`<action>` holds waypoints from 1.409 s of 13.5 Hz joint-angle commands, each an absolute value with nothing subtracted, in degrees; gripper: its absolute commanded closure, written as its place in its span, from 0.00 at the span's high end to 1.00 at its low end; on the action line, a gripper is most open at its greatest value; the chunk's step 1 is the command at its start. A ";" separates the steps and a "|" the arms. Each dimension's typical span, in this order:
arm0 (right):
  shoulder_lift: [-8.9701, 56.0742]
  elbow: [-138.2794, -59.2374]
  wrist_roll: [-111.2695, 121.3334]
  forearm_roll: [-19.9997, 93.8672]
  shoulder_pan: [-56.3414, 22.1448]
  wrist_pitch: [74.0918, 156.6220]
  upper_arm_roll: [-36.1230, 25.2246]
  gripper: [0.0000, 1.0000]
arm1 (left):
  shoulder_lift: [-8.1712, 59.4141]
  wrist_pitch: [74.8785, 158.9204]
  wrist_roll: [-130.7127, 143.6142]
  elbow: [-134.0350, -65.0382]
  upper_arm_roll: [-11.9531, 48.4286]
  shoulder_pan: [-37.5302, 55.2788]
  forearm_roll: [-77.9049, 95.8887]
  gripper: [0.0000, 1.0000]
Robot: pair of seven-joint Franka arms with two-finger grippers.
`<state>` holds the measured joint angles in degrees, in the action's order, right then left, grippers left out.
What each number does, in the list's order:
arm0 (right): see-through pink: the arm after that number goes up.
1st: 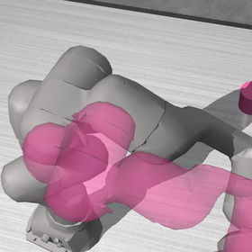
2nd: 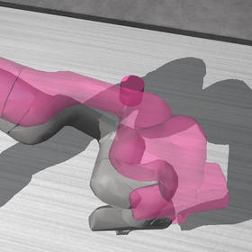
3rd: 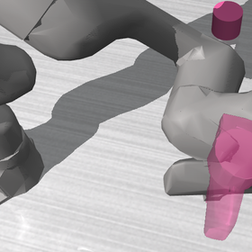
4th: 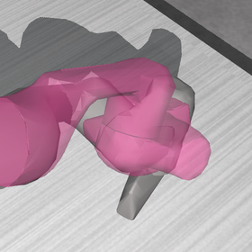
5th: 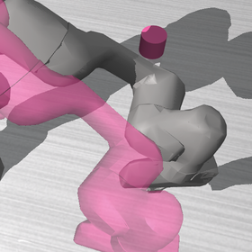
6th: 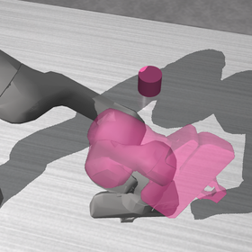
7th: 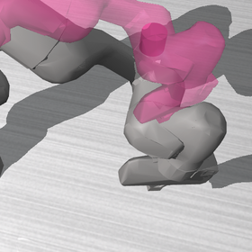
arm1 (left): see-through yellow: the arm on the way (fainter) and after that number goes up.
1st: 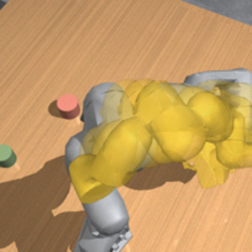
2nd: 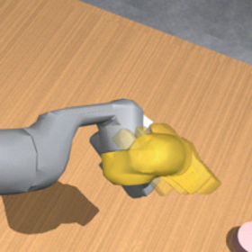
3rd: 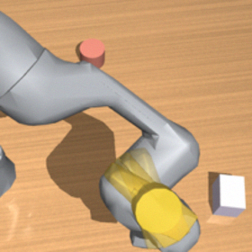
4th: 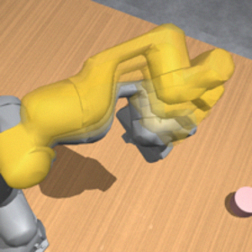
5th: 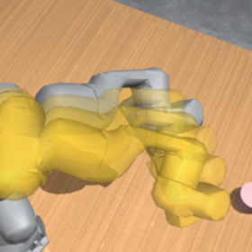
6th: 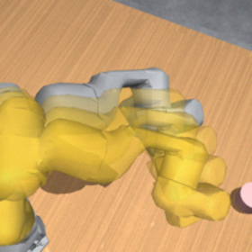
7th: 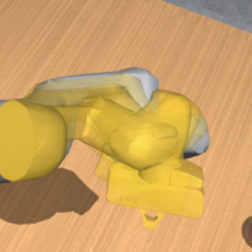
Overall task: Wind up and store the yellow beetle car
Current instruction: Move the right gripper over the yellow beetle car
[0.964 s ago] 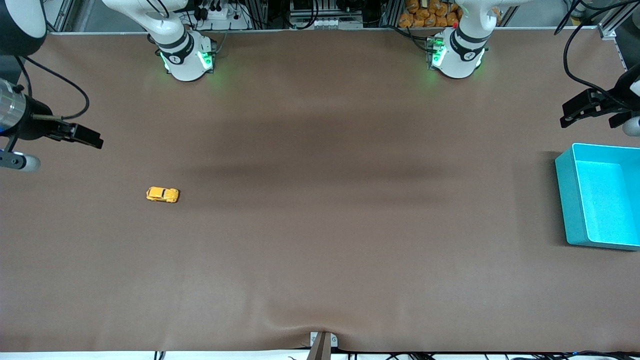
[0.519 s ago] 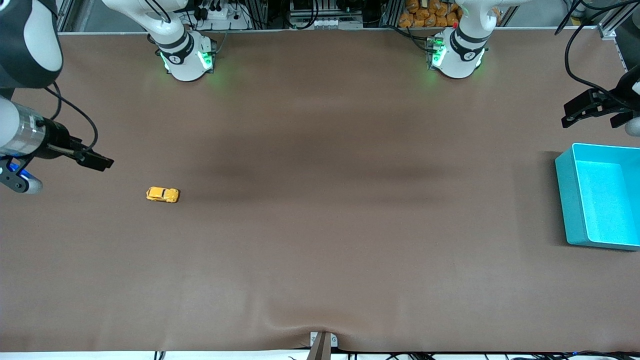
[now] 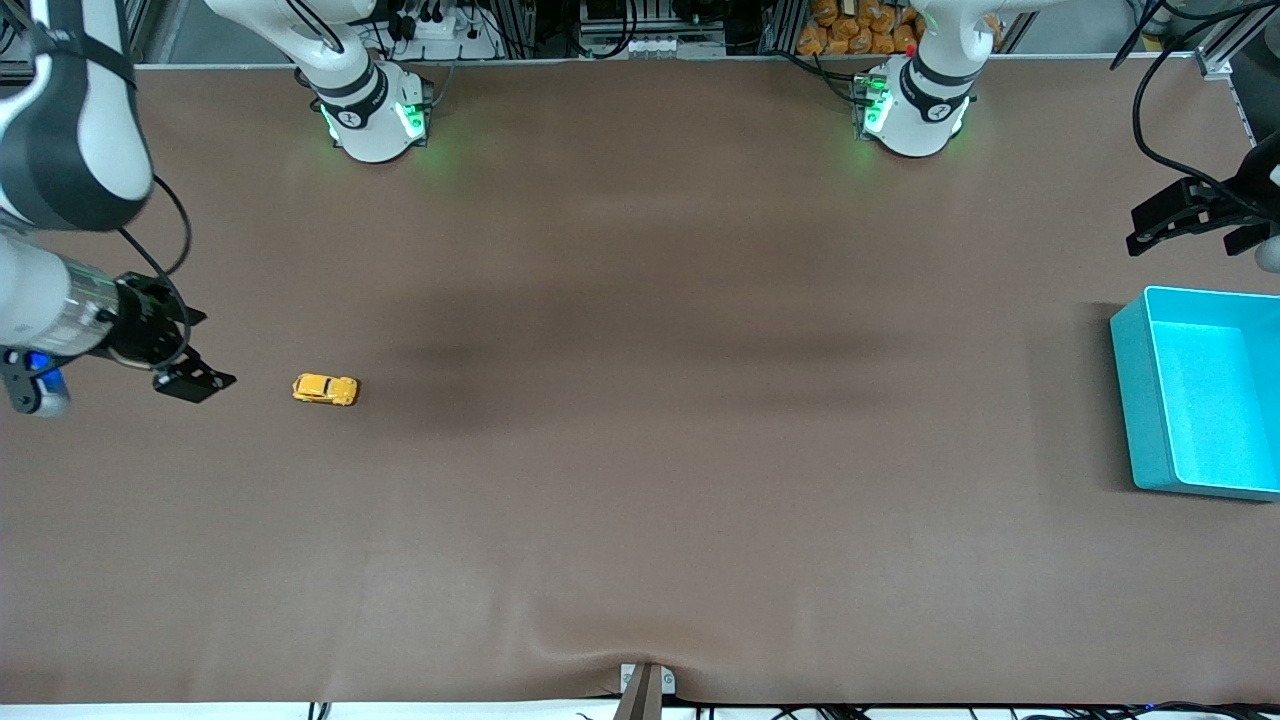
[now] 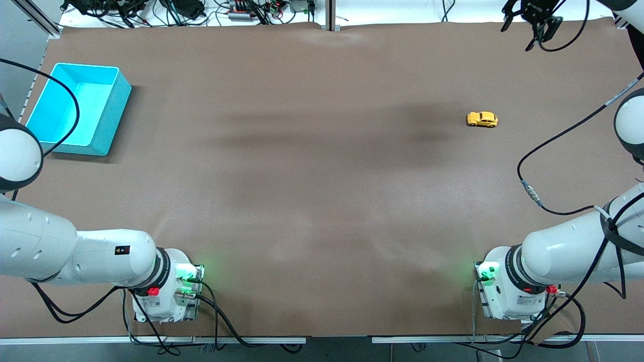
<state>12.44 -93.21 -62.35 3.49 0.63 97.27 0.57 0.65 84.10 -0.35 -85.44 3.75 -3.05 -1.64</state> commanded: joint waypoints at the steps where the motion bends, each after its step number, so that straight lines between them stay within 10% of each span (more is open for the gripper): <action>1: 11.52 -98.51 -67.67 4.39 2.54 101.15 0.88 1.00 | 0.79 84.02 -1.23 -84.73 3.95 -3.16 -2.55 1.00; 19: 16.51 -120.41 -100.37 0.88 5.80 132.62 0.88 1.00 | -0.35 83.93 -2.37 -84.81 3.96 -4.39 -2.46 1.00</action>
<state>14.56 -120.25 -97.16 2.05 5.11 130.92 0.08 -0.20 83.96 -1.15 -85.12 3.66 -4.01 -1.64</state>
